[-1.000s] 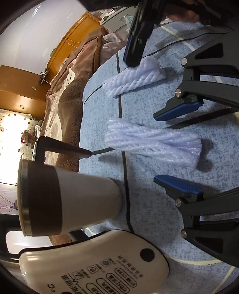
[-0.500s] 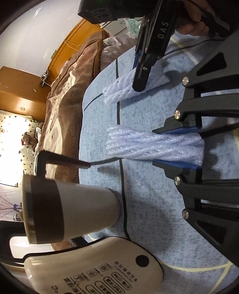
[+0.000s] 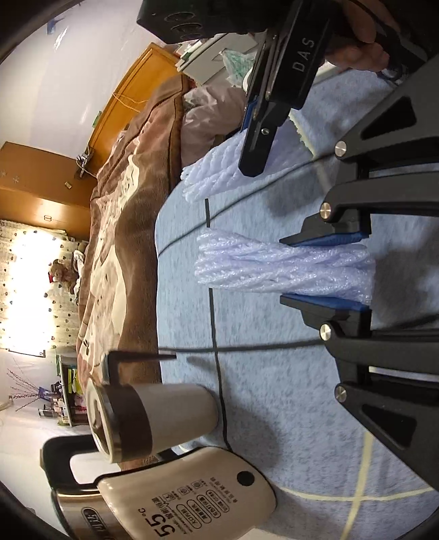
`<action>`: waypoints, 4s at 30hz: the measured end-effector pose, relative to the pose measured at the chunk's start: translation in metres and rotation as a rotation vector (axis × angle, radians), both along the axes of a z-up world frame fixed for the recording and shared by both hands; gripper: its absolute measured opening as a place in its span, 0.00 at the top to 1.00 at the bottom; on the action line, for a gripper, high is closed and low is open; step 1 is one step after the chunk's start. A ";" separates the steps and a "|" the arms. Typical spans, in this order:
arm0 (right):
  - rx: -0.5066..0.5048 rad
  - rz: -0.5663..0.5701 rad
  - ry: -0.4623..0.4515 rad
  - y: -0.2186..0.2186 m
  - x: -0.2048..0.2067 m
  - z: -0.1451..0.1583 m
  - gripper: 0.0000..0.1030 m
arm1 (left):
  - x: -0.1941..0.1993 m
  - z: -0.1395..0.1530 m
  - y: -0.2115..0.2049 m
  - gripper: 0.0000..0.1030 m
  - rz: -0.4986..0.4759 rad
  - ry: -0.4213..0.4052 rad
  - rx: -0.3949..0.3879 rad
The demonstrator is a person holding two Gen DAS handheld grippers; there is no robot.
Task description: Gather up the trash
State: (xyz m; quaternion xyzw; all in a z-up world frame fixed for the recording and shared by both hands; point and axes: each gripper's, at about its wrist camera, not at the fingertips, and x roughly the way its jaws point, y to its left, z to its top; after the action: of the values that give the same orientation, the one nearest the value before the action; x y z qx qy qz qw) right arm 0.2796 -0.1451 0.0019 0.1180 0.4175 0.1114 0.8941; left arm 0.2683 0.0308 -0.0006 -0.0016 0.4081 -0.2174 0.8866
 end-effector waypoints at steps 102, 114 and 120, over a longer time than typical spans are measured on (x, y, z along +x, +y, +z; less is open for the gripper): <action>-0.225 -0.501 -0.134 -0.196 -0.301 0.027 0.51 | -0.227 0.020 -0.225 0.44 -0.200 -0.193 0.025; -0.265 -0.557 -0.222 -0.166 -0.350 0.029 0.51 | -0.263 0.032 -0.198 0.37 -0.129 -0.283 -0.010; -0.261 -0.561 -0.228 -0.162 -0.354 0.028 0.51 | -0.273 0.030 -0.200 0.36 -0.090 -0.322 0.037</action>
State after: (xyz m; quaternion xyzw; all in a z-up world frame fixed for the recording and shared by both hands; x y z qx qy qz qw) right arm -0.0747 -0.3071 0.0302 0.0997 0.2765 -0.1813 0.9385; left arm -0.0042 -0.1690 0.0292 0.0676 0.2644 -0.2467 0.9299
